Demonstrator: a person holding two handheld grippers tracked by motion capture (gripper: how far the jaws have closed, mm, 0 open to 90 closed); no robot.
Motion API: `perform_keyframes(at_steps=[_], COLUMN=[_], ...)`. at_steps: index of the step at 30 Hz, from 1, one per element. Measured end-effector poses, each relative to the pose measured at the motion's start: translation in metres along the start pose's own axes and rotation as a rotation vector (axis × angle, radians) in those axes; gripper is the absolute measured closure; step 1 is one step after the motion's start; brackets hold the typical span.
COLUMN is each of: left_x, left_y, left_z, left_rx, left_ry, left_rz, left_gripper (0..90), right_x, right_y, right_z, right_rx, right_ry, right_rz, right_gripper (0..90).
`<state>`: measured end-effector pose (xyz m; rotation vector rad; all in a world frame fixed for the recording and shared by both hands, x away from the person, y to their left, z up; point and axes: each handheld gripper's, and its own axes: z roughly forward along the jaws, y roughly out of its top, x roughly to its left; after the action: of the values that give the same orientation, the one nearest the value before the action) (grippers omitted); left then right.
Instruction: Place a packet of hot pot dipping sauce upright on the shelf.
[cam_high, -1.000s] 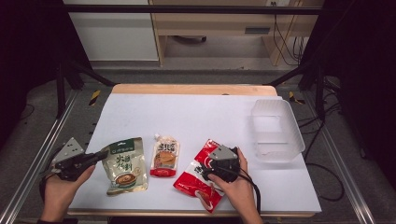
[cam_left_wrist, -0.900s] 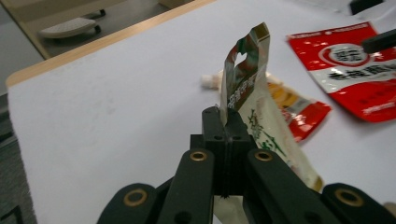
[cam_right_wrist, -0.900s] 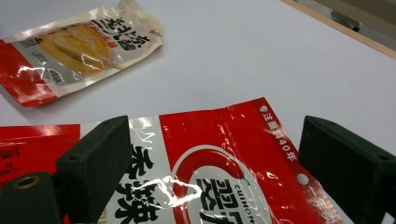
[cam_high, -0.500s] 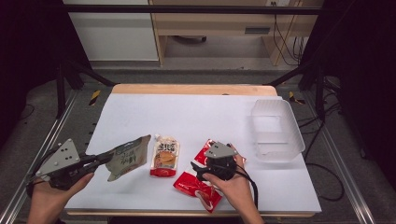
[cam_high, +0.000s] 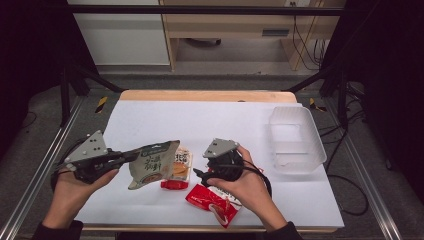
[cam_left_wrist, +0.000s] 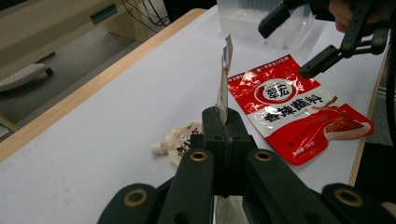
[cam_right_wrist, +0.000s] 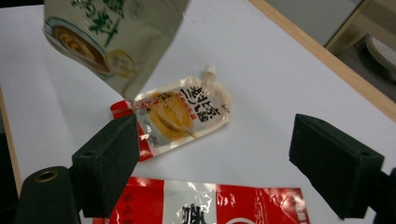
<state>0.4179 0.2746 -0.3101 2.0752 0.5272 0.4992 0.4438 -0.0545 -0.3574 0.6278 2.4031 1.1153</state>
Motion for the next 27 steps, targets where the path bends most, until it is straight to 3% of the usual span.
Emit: perform_keyframes(at_steps=[6, 12, 16, 19, 27], left_x=[-0.001, -0.006, -0.010, -0.013, -0.015], left_y=[0.017, 0.030, 0.032, 0.032, 0.032], left_z=[0.018, 0.028, 0.032, 0.034, 0.040], left_rx=[0.026, 0.032, 0.033, 0.034, 0.064], left_ry=[-0.024, -0.051, -0.062, -0.071, -0.083], left_rz=[0.039, 0.073, 0.084, 0.087, 0.102], left_gripper=[90.0, 90.0, 90.0, 90.0, 90.0], right_x=[-0.006, -0.014, -0.019, -0.021, -0.013], right_y=[0.029, 0.045, 0.050, 0.053, 0.053], right_z=[-0.002, -0.005, -0.008, -0.007, -0.002], right_rx=[0.029, 0.052, 0.057, 0.078, 0.138], right_ry=[0.016, 0.022, 0.019, 0.046, 0.073], right_rz=[-0.072, -0.128, -0.151, -0.171, -0.234], right_gripper=[18.4, 24.3, 27.0, 28.8, 34.8])
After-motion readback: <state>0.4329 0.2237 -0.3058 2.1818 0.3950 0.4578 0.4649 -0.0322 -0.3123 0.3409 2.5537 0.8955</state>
